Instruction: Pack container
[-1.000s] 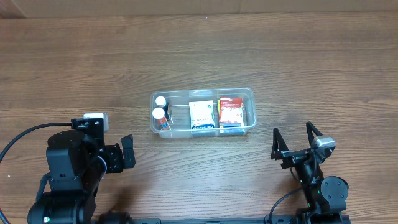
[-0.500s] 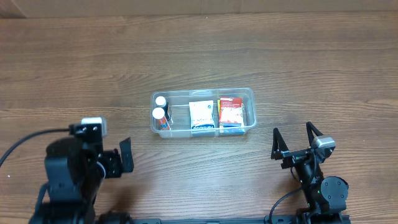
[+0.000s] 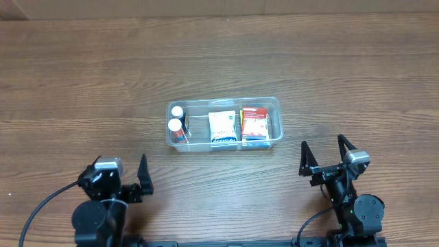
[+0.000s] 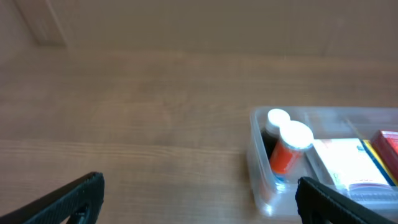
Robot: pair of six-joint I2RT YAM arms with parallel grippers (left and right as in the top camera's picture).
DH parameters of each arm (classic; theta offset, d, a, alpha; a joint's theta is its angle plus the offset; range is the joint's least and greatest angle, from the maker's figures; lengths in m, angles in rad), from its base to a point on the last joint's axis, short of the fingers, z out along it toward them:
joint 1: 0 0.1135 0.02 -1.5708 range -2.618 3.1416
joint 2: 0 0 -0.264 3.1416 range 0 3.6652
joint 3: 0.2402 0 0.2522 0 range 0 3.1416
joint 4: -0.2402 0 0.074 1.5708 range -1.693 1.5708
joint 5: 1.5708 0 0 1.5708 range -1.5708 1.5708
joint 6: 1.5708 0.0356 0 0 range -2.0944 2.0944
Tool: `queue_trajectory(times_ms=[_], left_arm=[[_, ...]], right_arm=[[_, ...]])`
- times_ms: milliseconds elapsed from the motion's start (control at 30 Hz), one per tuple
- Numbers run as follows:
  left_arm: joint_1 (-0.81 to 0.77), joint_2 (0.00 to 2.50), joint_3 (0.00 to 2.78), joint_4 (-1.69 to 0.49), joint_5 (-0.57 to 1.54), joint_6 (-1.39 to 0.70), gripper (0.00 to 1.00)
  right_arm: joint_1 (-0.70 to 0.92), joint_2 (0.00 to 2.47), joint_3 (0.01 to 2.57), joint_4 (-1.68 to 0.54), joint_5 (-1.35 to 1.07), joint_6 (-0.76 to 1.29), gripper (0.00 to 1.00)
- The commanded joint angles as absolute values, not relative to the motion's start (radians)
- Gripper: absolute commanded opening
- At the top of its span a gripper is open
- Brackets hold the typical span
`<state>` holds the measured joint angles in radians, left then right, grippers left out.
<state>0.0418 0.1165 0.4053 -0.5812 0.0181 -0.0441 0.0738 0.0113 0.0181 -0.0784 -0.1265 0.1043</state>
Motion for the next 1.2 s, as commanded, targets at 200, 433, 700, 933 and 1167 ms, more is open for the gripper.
queue_trajectory(times_ms=[200, 433, 700, 933, 1167], left_arm=[[0.046, 0.046, 0.071, -0.025, -0.008, -0.027, 1.00], [0.046, 0.004, 0.005, -0.077, -0.005, -0.159, 1.00], [0.046, 0.004, 0.005, -0.076, 0.018, -0.161, 1.00], [0.046, 0.004, 0.005, -0.076, 0.018, -0.161, 1.00], [0.046, 0.004, 0.005, -0.076, 0.018, -0.161, 1.00]], right_arm=[[0.079, 0.003, 0.008, -0.072, -0.129, 0.100, 1.00], [0.079, 0.003, 0.008, -0.072, -0.129, 0.100, 1.00], [0.079, 0.003, 0.008, -0.072, -0.129, 0.100, 1.00], [0.079, 0.003, 0.008, -0.072, -0.129, 0.100, 1.00], [0.079, 0.003, 0.008, -0.072, -0.129, 0.100, 1.00]])
